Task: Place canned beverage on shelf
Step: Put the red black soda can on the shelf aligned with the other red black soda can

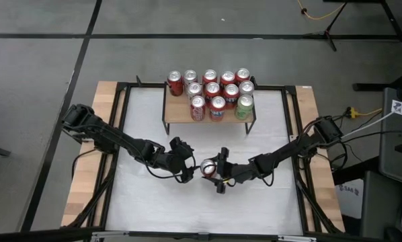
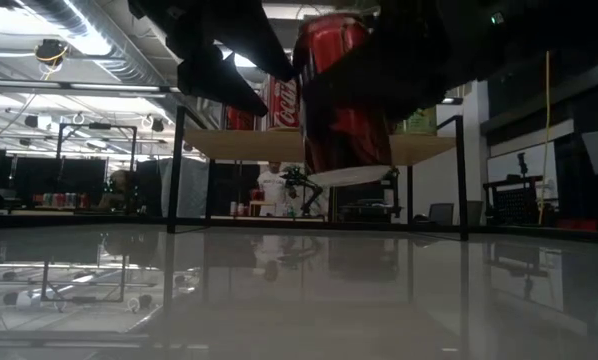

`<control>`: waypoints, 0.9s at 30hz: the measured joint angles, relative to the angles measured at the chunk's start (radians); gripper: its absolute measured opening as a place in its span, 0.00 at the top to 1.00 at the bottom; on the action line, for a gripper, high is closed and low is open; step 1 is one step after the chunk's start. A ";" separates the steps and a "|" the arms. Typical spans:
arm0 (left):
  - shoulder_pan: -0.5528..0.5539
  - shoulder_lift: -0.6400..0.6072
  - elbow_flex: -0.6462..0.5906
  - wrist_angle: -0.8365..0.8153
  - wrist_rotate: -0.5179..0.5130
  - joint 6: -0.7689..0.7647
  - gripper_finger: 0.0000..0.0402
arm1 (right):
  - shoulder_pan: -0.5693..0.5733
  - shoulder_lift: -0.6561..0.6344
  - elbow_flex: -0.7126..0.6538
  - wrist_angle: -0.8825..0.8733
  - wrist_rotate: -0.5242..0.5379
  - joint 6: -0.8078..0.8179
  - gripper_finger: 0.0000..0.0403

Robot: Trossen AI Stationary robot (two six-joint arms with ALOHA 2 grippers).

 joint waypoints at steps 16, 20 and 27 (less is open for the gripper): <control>-0.003 0.002 0.002 0.052 0.031 -0.009 0.08 | 0.000 0.001 -0.002 -0.099 0.091 0.033 0.24; -0.003 0.002 0.002 0.129 0.033 -0.024 0.08 | 0.000 0.001 -0.002 -0.090 0.116 0.034 0.26; -0.003 0.003 0.002 0.278 -0.018 0.038 0.08 | 0.000 0.001 -0.002 -0.089 0.142 0.080 0.24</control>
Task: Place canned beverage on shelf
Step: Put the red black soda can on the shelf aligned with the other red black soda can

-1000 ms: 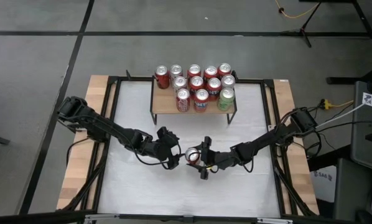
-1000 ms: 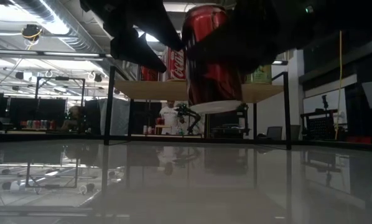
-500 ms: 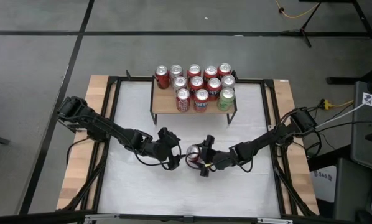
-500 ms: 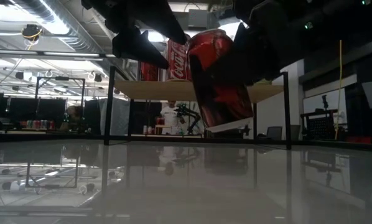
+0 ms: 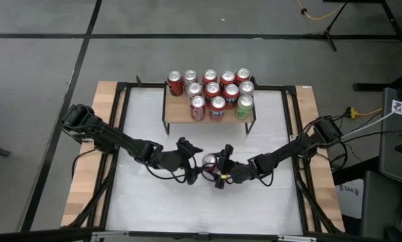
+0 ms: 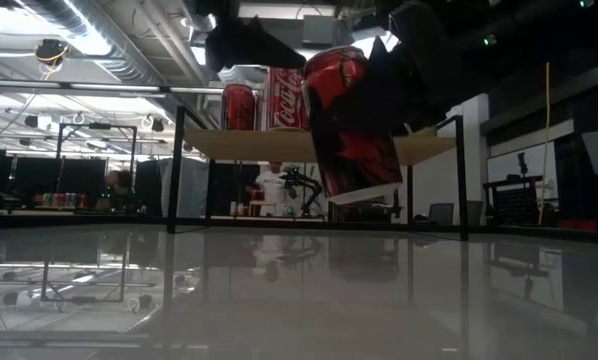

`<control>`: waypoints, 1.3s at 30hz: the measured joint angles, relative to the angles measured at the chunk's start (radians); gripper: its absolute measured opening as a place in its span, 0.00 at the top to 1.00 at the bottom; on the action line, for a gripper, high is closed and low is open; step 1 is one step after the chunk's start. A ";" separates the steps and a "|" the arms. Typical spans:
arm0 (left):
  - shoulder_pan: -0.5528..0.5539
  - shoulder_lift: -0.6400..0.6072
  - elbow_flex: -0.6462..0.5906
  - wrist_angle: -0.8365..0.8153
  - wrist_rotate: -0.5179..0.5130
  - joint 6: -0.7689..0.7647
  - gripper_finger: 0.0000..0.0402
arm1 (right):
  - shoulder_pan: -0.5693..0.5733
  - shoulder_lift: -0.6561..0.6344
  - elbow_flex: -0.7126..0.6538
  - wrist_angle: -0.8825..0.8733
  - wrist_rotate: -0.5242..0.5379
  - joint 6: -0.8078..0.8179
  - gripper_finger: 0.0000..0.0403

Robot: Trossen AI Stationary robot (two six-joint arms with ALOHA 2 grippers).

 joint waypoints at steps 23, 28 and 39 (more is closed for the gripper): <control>0.002 0.102 -0.001 0.105 -0.141 0.074 0.08 | 0.000 0.000 0.000 0.017 0.044 0.007 0.23; 0.003 0.118 -0.001 0.136 -0.134 0.074 0.08 | 0.000 0.000 0.000 0.011 0.043 0.007 0.25; 0.002 0.118 -0.001 0.141 -0.117 0.077 0.08 | 0.000 0.000 0.000 0.012 0.052 0.031 0.25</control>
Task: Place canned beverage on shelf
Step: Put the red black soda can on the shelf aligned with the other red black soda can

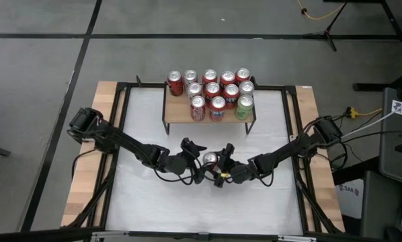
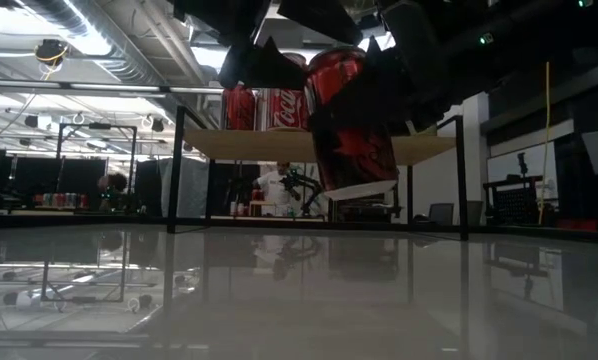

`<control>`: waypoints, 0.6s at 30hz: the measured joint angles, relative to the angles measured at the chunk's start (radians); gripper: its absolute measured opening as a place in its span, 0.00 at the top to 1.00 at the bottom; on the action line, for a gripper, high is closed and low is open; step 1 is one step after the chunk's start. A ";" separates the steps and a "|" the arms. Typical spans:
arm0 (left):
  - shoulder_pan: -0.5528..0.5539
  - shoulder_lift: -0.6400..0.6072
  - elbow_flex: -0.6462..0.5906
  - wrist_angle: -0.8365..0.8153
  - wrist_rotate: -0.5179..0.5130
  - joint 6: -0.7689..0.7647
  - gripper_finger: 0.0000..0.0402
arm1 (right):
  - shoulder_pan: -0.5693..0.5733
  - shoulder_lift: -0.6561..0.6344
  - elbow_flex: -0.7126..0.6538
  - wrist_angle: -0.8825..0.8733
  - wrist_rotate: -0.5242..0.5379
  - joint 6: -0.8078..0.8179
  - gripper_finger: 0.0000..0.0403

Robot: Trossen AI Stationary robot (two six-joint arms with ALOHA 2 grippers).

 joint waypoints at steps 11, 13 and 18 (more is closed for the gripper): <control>0.003 0.001 0.000 0.036 0.009 0.001 0.08 | 0.000 -0.001 0.002 -0.005 0.003 0.004 0.25; 0.003 0.006 0.000 0.037 0.010 0.001 0.08 | 0.000 -0.001 0.002 0.002 0.004 0.020 0.25; 0.003 0.020 0.000 0.045 0.014 0.000 0.08 | 0.000 -0.001 0.002 0.016 0.001 0.078 0.25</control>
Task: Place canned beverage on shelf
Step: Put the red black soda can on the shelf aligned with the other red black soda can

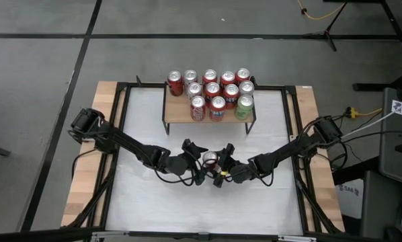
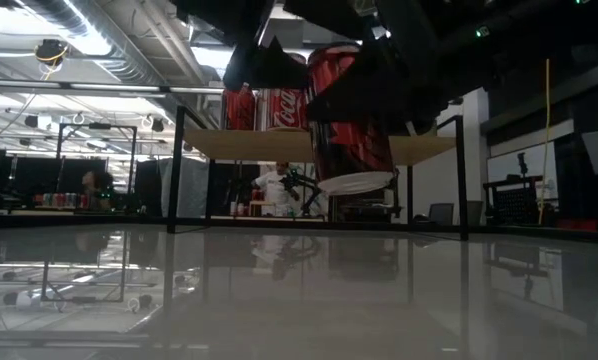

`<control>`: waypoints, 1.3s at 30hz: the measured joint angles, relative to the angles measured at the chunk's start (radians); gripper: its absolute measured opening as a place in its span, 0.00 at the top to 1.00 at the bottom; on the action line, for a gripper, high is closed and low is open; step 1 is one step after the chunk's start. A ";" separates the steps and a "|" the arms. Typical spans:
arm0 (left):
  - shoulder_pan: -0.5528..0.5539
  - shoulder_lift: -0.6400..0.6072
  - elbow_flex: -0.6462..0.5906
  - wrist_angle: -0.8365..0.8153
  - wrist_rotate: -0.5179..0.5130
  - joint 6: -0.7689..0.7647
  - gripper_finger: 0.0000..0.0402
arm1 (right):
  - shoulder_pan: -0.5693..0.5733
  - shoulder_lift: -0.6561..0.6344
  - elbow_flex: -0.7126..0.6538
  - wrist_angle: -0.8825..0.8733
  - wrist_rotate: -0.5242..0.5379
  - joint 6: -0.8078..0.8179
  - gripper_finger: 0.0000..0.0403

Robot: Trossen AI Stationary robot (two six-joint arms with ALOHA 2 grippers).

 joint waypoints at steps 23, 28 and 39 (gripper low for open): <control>0.016 0.064 0.000 0.063 -0.004 -0.003 0.18 | 0.000 0.000 0.000 -0.002 0.007 0.032 0.25; 0.016 0.064 0.000 0.061 -0.004 -0.003 0.26 | 0.000 0.000 0.000 -0.005 -0.010 0.031 0.24; 0.016 0.051 0.000 0.048 0.009 0.050 0.30 | 0.002 0.000 0.000 -0.001 -0.039 0.000 0.13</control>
